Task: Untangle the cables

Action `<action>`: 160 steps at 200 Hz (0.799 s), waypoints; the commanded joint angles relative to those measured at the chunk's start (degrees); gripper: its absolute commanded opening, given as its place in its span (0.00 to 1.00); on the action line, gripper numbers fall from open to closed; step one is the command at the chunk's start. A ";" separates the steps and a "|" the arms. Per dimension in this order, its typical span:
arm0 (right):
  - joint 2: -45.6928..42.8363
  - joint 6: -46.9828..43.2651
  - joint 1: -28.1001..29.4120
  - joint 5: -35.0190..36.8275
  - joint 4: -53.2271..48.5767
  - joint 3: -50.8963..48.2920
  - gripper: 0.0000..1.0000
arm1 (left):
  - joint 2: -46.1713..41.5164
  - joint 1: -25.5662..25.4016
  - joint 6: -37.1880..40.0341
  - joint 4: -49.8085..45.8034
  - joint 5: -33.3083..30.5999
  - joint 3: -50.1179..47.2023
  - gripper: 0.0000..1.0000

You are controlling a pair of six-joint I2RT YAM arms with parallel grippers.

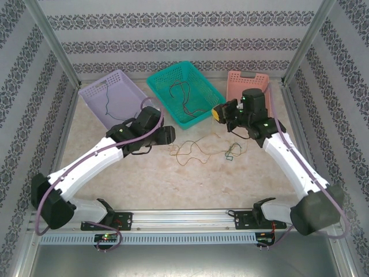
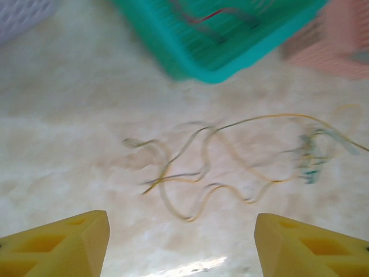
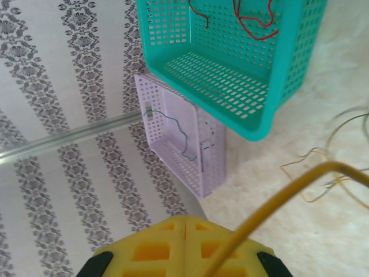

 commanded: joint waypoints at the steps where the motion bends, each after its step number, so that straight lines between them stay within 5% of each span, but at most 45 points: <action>1: -3.64 -9.22 -1.41 -2.87 -8.23 -0.57 0.00 | 4.69 1.29 -2.80 -7.99 1.66 0.11 0.67; 64: -5.23 -12.27 -1.68 -3.60 -10.96 -0.60 0.00 | 18.91 3.22 9.75 -1.54 -1.29 4.41 0.65; 105: -6.03 -12.05 -1.62 -3.35 -11.24 -1.25 0.00 | 24.32 3.77 7.63 4.27 5.37 8.13 0.68; 160: -7.78 -13.69 -1.72 -1.49 -12.01 3.89 0.00 | 27.57 1.05 5.98 4.39 5.72 10.02 0.63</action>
